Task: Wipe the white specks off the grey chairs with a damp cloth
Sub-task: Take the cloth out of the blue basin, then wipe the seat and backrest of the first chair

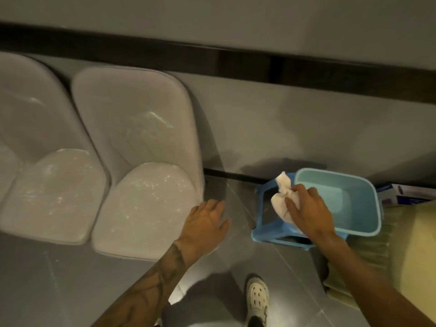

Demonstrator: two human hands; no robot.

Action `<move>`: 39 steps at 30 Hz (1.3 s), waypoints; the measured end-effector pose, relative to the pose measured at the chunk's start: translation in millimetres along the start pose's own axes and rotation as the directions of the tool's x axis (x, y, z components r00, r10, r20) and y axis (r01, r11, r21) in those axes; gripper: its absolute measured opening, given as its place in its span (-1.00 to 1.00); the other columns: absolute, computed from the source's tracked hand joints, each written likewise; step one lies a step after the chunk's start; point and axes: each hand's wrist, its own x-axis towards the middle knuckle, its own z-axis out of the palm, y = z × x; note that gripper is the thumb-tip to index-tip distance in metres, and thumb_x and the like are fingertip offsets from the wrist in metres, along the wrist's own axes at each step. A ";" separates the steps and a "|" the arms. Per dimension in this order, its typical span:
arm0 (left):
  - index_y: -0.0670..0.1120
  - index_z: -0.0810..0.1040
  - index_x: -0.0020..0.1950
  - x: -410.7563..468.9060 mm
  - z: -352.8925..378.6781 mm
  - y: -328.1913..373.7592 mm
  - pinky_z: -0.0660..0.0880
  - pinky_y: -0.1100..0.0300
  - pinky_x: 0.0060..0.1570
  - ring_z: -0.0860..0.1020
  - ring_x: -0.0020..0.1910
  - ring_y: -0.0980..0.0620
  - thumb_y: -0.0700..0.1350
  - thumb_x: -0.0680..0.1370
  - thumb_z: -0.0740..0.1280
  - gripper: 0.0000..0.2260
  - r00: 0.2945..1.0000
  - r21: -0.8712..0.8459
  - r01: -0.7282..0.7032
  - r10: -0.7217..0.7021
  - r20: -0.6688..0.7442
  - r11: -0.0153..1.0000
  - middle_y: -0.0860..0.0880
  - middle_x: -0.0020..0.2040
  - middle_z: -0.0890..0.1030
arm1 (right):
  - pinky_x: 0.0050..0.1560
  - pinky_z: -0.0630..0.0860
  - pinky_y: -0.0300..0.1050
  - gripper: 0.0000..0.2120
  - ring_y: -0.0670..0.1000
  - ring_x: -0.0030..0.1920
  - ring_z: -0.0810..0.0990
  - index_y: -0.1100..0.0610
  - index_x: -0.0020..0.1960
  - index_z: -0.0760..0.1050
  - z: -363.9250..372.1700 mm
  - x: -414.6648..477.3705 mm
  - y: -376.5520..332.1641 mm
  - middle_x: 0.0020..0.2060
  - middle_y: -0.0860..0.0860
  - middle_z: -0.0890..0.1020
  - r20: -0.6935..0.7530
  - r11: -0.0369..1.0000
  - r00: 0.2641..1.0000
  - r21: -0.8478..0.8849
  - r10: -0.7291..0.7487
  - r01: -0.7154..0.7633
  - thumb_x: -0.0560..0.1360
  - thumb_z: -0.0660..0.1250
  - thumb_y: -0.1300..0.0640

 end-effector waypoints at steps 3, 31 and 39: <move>0.06 0.18 0.67 -32.9 -19.7 -48.8 0.12 0.05 0.58 0.25 0.60 -0.06 0.21 0.72 0.11 -0.46 1.000 0.004 0.008 -0.008 -0.009 1.000 0.00 0.64 0.27 | -0.07 0.52 0.05 -0.69 0.21 0.00 0.55 0.04 0.27 0.41 15.2 -34.5 -69.5 0.06 0.12 0.49 0.011 1.000 1.000 0.024 -0.004 0.004 0.60 0.26 -0.07; 0.03 0.18 0.66 -45.8 10.5 -470.7 0.22 0.03 0.56 0.30 0.57 -0.04 0.20 0.73 0.06 -0.47 0.996 0.229 0.086 -0.088 0.000 0.970 -0.01 0.62 0.27 | -0.05 0.48 -0.05 -0.68 0.15 0.04 0.53 0.03 0.29 0.37 308.3 -54.8 -306.8 0.15 0.09 0.36 -0.024 0.972 0.983 0.153 0.183 -0.177 0.61 0.23 -0.10; -0.10 0.44 0.49 57.5 51.1 -543.2 0.45 -0.07 0.35 0.48 0.35 -0.17 0.20 0.65 -0.02 -0.42 0.988 0.266 -0.078 0.110 -0.107 0.961 -0.14 0.45 0.47 | 0.09 0.52 0.09 -0.59 0.16 0.18 0.42 0.09 0.29 0.41 394.7 27.9 -297.8 0.23 0.13 0.38 -0.224 0.973 0.950 -0.024 0.219 -0.230 0.57 0.28 -0.15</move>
